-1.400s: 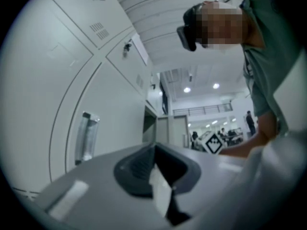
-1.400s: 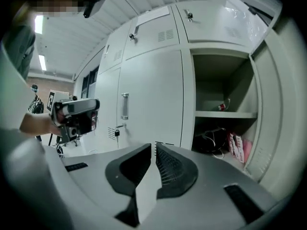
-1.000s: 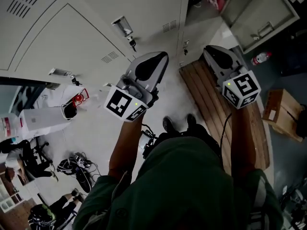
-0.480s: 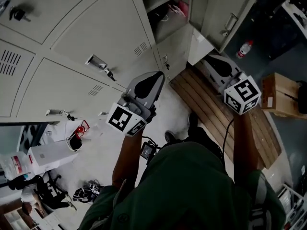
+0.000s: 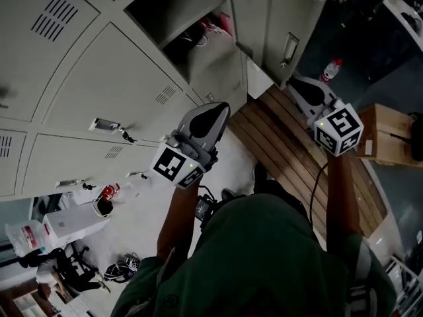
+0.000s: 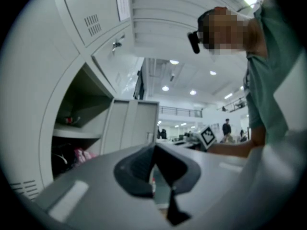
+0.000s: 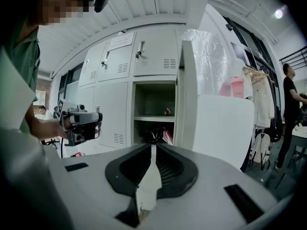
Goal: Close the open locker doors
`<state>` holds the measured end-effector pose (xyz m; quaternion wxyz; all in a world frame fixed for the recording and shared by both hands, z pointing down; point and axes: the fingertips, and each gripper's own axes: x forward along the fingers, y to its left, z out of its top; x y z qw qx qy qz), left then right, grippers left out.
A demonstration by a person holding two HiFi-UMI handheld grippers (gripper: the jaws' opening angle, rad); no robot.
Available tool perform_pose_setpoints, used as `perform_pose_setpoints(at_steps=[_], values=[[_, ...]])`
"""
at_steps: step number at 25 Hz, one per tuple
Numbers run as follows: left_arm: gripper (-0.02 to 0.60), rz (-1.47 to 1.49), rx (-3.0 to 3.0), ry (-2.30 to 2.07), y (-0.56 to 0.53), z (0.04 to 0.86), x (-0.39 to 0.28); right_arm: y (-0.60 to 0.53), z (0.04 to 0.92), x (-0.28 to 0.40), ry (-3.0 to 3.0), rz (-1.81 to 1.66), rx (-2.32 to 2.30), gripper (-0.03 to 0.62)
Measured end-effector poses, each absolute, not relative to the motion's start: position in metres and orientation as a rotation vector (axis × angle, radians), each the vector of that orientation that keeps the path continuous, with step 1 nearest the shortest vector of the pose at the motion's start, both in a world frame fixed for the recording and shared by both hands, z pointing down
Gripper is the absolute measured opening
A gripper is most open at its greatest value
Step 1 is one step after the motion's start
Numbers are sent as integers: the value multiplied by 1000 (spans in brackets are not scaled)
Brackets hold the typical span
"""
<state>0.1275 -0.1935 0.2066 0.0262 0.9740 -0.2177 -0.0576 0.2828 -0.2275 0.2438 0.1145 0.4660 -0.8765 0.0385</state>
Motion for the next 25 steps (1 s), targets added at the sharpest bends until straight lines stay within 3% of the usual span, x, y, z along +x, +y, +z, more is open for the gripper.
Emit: perform_pose_setpoints(at_steps=[11,25], values=[[4,-91,2975,-684,-226,230,199,-265,270,346,-2610,163,1269,35],[5,-12,2938,-674,-248,260,230,-271,280,319,-2756,123,902,54]])
